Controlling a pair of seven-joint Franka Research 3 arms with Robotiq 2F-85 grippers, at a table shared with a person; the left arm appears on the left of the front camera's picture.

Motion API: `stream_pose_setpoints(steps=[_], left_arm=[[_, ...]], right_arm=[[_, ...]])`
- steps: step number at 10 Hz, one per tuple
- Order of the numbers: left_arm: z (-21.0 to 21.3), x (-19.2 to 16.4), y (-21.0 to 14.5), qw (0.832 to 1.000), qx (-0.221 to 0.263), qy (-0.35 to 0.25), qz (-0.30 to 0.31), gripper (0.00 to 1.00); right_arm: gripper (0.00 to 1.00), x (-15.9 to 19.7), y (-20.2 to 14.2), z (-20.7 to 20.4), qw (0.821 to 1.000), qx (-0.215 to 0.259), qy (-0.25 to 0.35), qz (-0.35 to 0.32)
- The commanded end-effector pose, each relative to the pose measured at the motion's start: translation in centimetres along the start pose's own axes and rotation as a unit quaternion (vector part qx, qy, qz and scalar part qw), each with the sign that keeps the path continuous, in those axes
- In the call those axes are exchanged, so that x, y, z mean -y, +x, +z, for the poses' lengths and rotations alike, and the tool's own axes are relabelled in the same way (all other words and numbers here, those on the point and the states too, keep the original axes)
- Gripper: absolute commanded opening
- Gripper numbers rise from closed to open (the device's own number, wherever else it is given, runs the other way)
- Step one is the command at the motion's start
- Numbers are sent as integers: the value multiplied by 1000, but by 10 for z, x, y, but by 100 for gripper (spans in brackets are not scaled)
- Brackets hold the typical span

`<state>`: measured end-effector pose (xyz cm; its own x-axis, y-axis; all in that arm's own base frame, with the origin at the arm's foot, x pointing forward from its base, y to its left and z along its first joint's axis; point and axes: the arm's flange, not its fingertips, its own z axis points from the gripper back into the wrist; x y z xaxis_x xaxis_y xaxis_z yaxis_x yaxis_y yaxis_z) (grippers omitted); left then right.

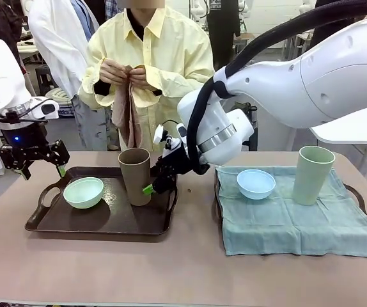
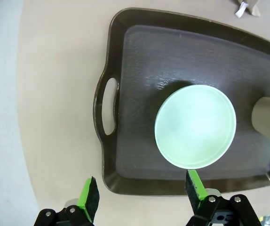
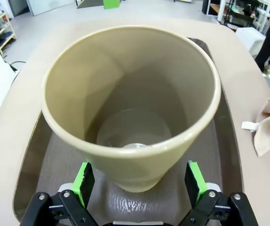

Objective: Set up a tray with a mat and arrange the tableware.
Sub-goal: Pick up the Picnic Bowl and Reusable plastic cup from the Handle tray in front of the human's position and hold them in the air.

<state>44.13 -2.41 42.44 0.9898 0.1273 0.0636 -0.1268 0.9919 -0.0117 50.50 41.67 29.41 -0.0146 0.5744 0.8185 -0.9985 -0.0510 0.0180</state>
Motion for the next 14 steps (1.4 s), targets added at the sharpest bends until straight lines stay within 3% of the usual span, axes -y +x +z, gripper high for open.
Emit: stream_pose_setpoints(steps=[1, 5, 12, 13, 14], left_arm=[[-12, 9, 10, 1000, 4, 20, 11, 97], [-42, 27, 20, 999, -41, 6, -29, 97], [-74, 29, 38, 991, -94, -38, -82, 97], [-78, 30, 39, 991, -92, -51, -83, 72], [-81, 31, 40, 991, -87, -52, -83, 53]], right_arm=[[100, 1, 0, -8, 1000, 7, -6, 24], [100, 0, 5, -16, 999, 18, -9, 38], [100, 3, 7, -21, 998, 29, 5, 48], [58, 3, 5, -22, 998, 25, 12, 62], [41, 3, 5, -22, 998, 23, 16, 65]])
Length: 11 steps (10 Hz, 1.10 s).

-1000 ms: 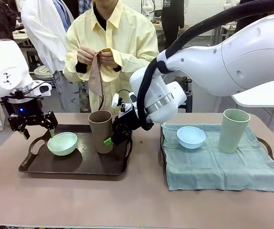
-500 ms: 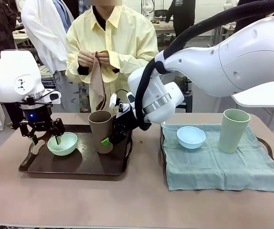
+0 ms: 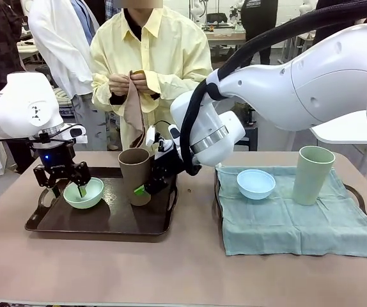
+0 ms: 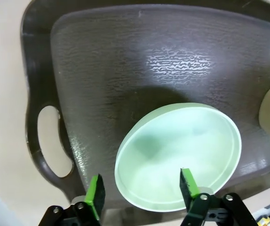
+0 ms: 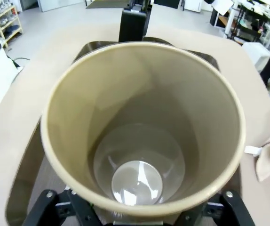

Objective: Set up a tray with a mat and arrange the tableware.
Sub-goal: Pick up the Picnic Bowl and Reusable plastic cup from the Handle tray in front of the human's position and hold them in the air.

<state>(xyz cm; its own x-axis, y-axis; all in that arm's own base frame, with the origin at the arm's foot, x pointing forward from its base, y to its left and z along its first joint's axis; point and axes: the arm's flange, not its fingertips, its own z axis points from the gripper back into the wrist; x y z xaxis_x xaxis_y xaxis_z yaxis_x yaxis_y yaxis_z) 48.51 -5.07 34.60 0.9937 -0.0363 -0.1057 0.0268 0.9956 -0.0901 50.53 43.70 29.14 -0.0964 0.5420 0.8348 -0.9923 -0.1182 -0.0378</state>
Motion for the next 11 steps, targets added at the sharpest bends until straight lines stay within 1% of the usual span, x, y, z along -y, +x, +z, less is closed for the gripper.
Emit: stream_pose_setpoints(steps=[1, 2, 3, 4, 5, 6, 7, 8, 10, 11], left_arm=[[0, -1, 5, 1000, 3, -13, -5, 29], [2, 0, 4, 1000, 5, -14, -3, 8], [3, -1, 4, 1000, 7, -15, -4, 0], [3, -1, 3, 1000, 8, -17, -4, 0], [3, -1, 3, 1000, 9, -16, -4, 0], [3, -2, 2, 1000, 10, -14, -3, 7], [3, -2, 2, 1000, 11, -12, 0, 0], [5, -3, 2, 1000, 11, -9, 1, 0], [6, -3, 2, 1000, 13, -8, 2, 0], [7, -3, 2, 1000, 14, -7, 3, 0]], right_arm=[[0, 1, -5, -4, 1000, 7, 7, 25], [0, 1, -5, -4, 1000, 8, 10, 27], [0, 1, -5, -5, 999, 8, 12, 29], [23, 0, -6, -5, 999, 8, 13, 31], [22, -1, -6, -5, 999, 8, 14, 32], [0, -1, -6, -5, 999, 9, 15, 32], [22, -2, -7, -5, 999, 9, 15, 33], [0, -2, -7, -5, 999, 10, 15, 33], [0, -2, -8, -4, 999, 13, 15, 34], [22, -2, -8, -4, 999, 14, 15, 33]])
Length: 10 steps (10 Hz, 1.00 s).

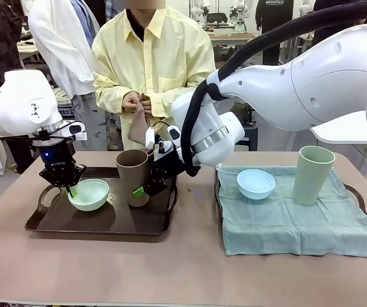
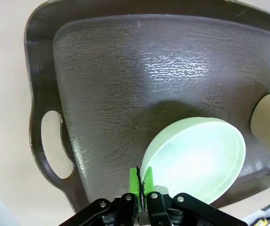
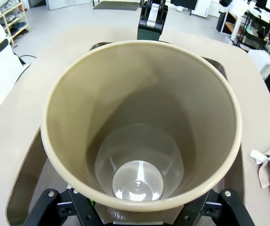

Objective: Set up a tray with a mat and arrange the tableware.
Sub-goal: Pick up the Picnic Bowl and Reusable plastic cup from the Handle tray in front of the human's position and hold them in the air.

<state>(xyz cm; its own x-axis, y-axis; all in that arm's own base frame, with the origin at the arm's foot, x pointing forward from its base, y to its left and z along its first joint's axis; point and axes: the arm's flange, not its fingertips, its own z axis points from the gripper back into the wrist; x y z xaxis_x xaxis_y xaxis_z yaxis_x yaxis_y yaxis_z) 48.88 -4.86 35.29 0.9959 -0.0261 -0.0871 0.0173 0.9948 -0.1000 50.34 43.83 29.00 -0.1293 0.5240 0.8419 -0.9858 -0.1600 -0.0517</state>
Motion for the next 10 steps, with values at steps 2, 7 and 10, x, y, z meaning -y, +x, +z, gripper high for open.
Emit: stream_pose_setpoints(steps=[2, 7, 10], left_arm=[[4, -4, -4, 1000, 8, 0, 7, 0], [156, 8, -97, 994, 101, -34, -9, 0], [217, 19, -144, 986, 163, -18, -10, 0]], right_arm=[[0, 0, -6, 3, 1000, 7, -6, 4], [78, -64, 114, 82, 999, -14, -32, 28], [78, -102, 177, 106, 997, -43, -47, 46]])
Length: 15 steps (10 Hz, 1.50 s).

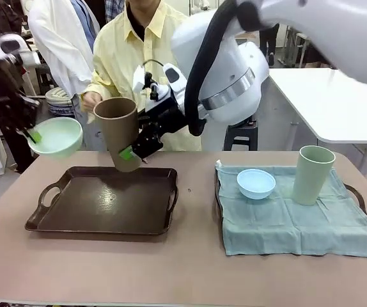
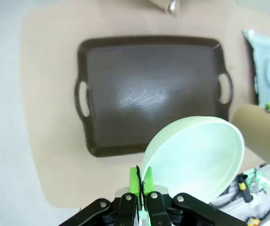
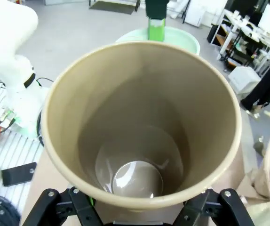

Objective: Set up a tray with a mat and arrange the tableware.
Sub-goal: Pick up the Picnic Bowl and Reusable plastic cup from the Handle tray in front of the human's position and hold them in the air, then place the Picnic Bowl and Reusable plastic cup back onto the Handle tray in front of the human's position.

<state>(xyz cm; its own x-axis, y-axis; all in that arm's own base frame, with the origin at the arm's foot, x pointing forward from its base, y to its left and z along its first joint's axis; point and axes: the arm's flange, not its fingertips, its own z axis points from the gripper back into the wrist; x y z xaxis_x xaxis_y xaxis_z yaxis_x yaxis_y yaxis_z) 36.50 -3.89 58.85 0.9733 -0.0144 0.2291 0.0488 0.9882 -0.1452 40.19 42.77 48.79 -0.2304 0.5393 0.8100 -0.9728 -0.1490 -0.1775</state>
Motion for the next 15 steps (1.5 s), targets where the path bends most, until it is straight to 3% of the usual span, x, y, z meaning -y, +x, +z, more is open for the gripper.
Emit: stream_pose_setpoints(steps=[1, 3, 4, 15], left_arm=[[3, 4, -7, 1000, 0, 14, 10, 0], [-4, -1, -3, 999, -37, 31, 26, 0], [14, 2, -10, 1000, 7, 6, 3, 0], [14, 2, -10, 1000, 7, 6, 3, 0]], right_arm=[[78, -15, 15, 9, 1000, -23, -9, -8], [78, -13, 14, 16, 999, -3, -12, -31], [78, -15, 25, 13, 1000, -11, -4, 0], [78, -15, 25, 13, 1000, -11, -4, 0]])
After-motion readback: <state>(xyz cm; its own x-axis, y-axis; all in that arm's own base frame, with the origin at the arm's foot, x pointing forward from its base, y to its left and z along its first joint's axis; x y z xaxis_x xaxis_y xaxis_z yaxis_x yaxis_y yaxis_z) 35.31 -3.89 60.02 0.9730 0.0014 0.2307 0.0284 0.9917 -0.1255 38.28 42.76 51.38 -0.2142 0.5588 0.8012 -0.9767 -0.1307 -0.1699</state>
